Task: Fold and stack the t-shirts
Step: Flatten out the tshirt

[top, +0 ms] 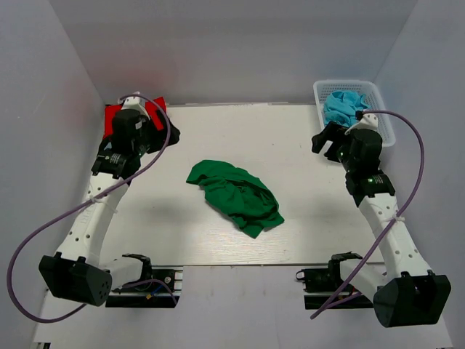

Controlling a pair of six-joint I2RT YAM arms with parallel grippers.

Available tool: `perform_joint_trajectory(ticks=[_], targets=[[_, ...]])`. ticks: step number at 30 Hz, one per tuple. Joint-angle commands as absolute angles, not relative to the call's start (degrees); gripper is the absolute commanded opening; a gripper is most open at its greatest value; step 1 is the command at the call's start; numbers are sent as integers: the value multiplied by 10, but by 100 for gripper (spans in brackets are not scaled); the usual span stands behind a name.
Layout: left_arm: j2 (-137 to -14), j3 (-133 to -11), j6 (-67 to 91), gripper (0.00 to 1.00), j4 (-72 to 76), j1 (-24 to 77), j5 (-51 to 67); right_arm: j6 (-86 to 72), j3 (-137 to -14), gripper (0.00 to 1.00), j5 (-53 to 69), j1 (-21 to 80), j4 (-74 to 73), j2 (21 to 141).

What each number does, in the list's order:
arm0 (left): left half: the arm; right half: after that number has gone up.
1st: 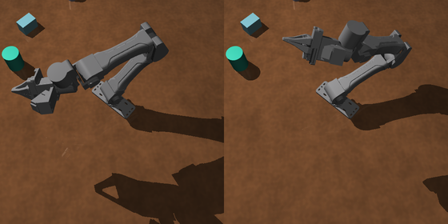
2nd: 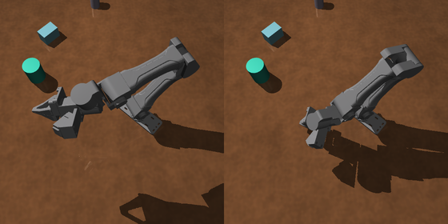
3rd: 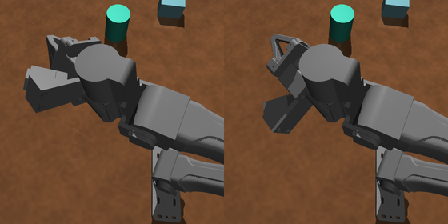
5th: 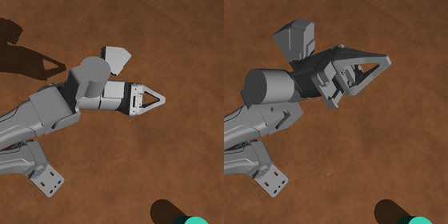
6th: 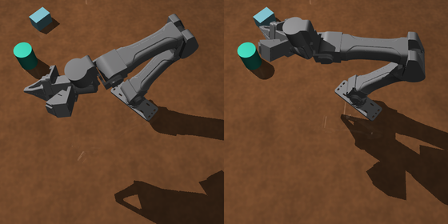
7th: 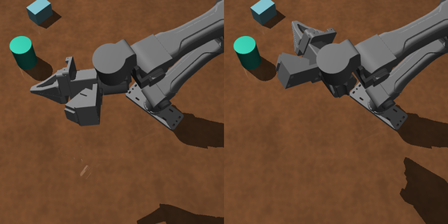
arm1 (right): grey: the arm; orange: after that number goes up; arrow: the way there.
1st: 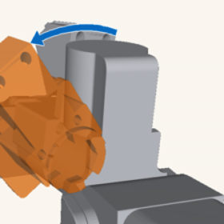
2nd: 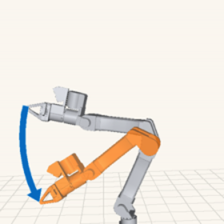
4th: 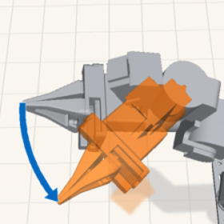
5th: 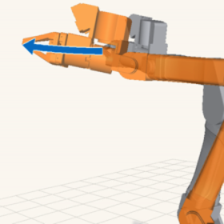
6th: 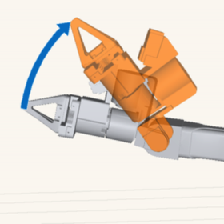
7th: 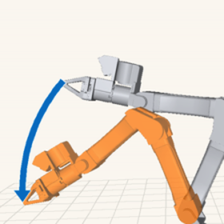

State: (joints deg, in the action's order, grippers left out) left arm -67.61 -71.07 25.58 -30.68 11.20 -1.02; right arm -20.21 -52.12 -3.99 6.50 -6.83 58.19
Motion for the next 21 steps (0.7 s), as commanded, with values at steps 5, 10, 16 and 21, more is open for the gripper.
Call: perform_joint_trajectory(ticks=[5,10,16,21], targets=[[-710,-709,286,100,-346,109,-13,-193,-530,90,41,66,-101,553],[-779,-698,301,100,-364,109,17,-132,-562,90,96,69,-204,594],[-881,-660,301,100,-330,122,48,-146,-550,90,165,119,-254,625],[-975,-680,301,100,-323,122,68,-198,-505,87,187,248,-267,647]])
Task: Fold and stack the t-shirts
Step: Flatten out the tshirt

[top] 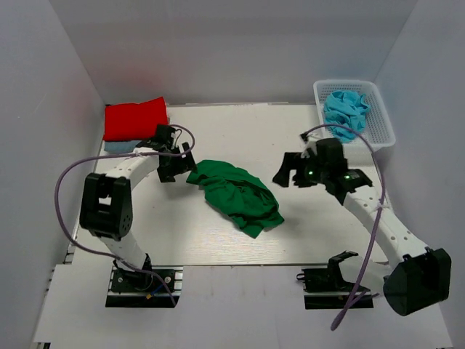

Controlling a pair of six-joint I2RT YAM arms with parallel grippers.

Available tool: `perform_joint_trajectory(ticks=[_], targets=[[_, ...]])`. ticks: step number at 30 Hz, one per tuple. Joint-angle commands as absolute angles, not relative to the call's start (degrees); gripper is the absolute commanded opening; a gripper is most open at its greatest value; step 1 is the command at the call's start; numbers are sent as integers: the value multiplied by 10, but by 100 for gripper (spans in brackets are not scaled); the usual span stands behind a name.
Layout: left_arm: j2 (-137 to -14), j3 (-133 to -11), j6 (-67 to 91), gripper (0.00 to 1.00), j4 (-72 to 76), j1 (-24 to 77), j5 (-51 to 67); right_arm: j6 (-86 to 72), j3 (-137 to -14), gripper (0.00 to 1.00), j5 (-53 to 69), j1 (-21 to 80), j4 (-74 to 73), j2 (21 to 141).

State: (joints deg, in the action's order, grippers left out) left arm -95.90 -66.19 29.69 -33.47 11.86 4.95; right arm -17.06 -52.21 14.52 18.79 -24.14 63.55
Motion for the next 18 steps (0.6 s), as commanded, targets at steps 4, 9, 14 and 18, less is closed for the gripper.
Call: perform_joint_trajectory(ticks=[4,9,14,18], targets=[[-1004,-667,301,100,-331,122,69,-221,-510,87,165,361,-298,702],[-1004,-628,306,100,-292,122,74,-264,-500,86,79,417,-327,707],[-1023,-614,312,93,-265,122,108,-298,-454,83,62,441,-312,705],[-1030,-589,312,85,-229,134,155,-339,-425,83,-24,443,-314,697]])
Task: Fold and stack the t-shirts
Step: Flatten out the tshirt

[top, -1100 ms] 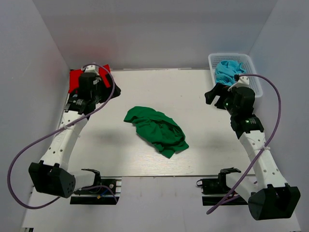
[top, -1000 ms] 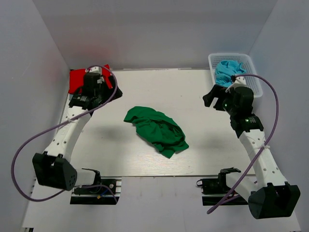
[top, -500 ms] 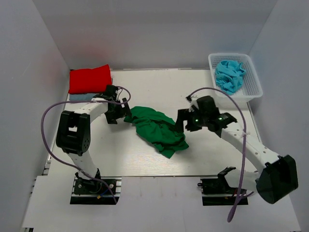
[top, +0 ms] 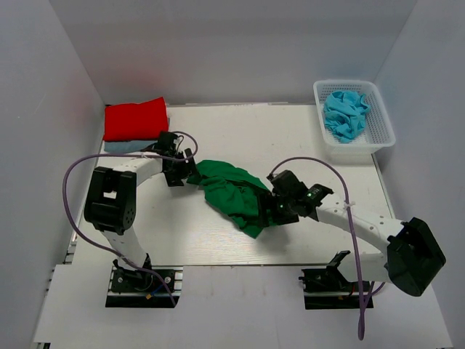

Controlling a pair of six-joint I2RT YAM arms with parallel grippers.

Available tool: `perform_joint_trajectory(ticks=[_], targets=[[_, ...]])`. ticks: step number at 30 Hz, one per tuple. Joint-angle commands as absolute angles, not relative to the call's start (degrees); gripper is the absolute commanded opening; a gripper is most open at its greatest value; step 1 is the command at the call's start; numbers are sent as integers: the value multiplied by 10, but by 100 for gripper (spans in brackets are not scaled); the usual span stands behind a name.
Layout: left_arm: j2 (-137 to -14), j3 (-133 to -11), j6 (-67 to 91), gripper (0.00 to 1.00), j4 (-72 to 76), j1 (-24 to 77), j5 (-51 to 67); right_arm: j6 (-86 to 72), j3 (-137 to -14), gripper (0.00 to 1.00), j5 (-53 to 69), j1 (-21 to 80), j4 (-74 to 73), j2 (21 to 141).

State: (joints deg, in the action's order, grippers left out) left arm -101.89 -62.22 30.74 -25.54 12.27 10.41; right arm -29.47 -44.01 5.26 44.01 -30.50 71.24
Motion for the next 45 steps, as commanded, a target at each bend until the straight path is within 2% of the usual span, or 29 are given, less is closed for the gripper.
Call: perform_joint_trajectory(ticks=[1,2,3,4,5,8,9,10,11,16,20,31,34,38,39,40,44,45], targets=[[-1030,-583,312,82,-218,140,163,-348,-419,83,-34,442,-313,693],[-1030,-577,312,78,-211,140,170,-353,-412,83,-60,442,-317,693],[-1030,-564,312,75,-205,148,176,-363,-410,90,-76,440,-323,680],[-1025,-556,312,72,-200,156,182,-384,-406,90,-115,438,-326,675],[-1025,-551,312,64,-193,156,182,-391,-404,90,-126,438,-340,672],[-1031,-546,312,37,-203,168,182,-430,-404,90,-163,430,-363,643],[-1031,-552,312,14,-208,168,164,-442,-397,90,-170,429,-376,637],[-1031,-552,317,4,-214,174,152,-447,-394,90,-181,422,-379,625],[-1031,-558,326,0,-220,174,140,-453,-390,90,-187,421,-381,616],[-984,-563,340,0,-230,174,76,-461,-385,90,-191,399,-396,606],[-906,-570,352,0,-254,174,12,-428,-395,88,-186,386,-379,643],[-878,-585,345,0,-298,169,-17,-345,-428,90,-140,387,-251,772],[-867,-578,345,0,-298,169,-22,-340,-432,87,-126,388,-240,798],[-860,-578,340,0,-298,169,-28,-326,-416,75,-108,388,-229,806],[-854,-578,340,0,-298,169,-34,-326,-409,66,-106,388,-225,806],[-854,-584,334,0,-298,169,-34,-324,-401,62,-90,389,-222,801],[-848,-589,329,0,-298,169,-34,-330,-367,51,-66,388,-191,790],[-848,-589,329,0,-293,169,-29,-325,-353,38,-65,388,-174,790]])
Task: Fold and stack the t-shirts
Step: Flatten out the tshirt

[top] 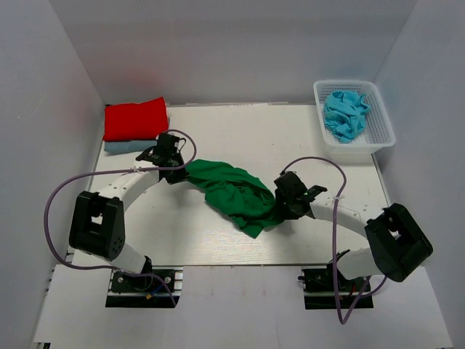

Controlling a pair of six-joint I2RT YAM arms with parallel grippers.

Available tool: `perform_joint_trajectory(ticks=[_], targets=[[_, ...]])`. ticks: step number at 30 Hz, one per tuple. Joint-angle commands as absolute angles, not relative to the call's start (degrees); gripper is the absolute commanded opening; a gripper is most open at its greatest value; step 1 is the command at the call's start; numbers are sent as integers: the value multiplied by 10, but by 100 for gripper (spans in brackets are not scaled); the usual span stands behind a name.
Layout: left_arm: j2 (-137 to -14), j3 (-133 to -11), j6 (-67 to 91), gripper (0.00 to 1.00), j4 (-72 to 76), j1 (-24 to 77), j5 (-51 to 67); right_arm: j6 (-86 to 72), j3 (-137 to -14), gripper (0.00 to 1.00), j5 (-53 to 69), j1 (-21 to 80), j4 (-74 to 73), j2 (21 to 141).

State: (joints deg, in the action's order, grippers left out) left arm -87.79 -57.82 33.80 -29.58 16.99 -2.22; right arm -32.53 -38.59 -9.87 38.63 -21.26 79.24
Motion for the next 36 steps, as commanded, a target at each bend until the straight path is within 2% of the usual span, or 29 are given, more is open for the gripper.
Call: perform_joint_trajectory(ticks=[1,2,3,6,10,13,18,20,26,28,32,36], targets=[[-842,-594,323,0,-293,169,-29,-324,-351,33,-56,387,-164,794],[-842,-594,323,0,-293,169,-24,-320,-349,26,-61,385,-159,799],[-837,-599,323,0,-293,169,-24,-319,-349,26,-61,384,-157,801],[-831,-606,317,0,-298,164,-29,-310,-347,0,-45,386,-152,813],[-826,-633,310,0,-313,163,-35,-329,-373,0,-114,384,-191,772],[-821,-678,299,0,-327,163,-61,-342,-403,0,-228,375,-228,711],[-796,-781,258,0,-346,163,-105,-303,-558,0,-447,357,-295,649],[-781,-816,246,0,-352,163,-119,-284,-604,0,-472,352,-290,637],[-751,-968,207,0,-352,163,-169,-86,-730,0,-561,339,-173,612],[-731,-995,201,0,-357,163,-184,-40,-762,0,-576,337,-107,606],[-698,-1047,201,0,-370,163,-264,156,-809,0,-631,336,49,595],[-665,-1084,210,0,-400,163,-332,270,-861,0,-636,335,158,584]])
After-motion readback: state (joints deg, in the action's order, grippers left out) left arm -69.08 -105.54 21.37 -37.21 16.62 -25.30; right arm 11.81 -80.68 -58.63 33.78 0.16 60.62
